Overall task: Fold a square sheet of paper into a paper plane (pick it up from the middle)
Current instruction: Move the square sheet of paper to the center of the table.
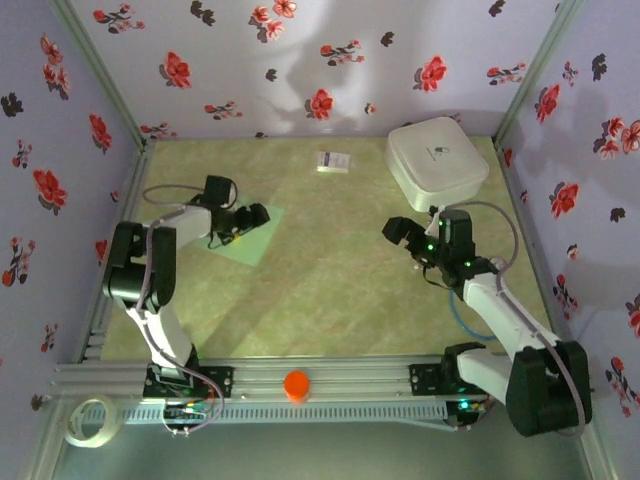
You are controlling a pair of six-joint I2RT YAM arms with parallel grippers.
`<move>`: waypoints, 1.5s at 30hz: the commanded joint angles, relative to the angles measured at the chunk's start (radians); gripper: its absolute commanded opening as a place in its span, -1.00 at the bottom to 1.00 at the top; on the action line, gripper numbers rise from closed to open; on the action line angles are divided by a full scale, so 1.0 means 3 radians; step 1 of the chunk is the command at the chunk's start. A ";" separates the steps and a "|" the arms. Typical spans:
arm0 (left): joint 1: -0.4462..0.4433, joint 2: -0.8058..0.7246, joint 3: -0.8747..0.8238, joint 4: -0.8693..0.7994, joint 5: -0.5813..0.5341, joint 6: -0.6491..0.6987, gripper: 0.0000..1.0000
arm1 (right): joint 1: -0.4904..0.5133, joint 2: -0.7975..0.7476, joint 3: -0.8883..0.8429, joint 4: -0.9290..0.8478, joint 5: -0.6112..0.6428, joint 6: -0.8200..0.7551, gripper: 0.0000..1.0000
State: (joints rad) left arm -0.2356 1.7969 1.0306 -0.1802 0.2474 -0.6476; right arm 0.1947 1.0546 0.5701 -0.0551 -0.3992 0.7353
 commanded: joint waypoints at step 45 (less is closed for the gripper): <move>-0.1177 -0.0181 -0.0214 -0.0409 -0.0130 -0.0778 0.89 | 0.0753 0.0006 0.0126 -0.0227 0.0395 0.0261 0.99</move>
State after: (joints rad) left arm -0.5671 1.7329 1.0077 -0.3183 0.1902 -0.7689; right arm 0.4103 1.0790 0.5690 -0.0952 -0.3534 0.8162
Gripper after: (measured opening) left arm 0.951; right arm 0.993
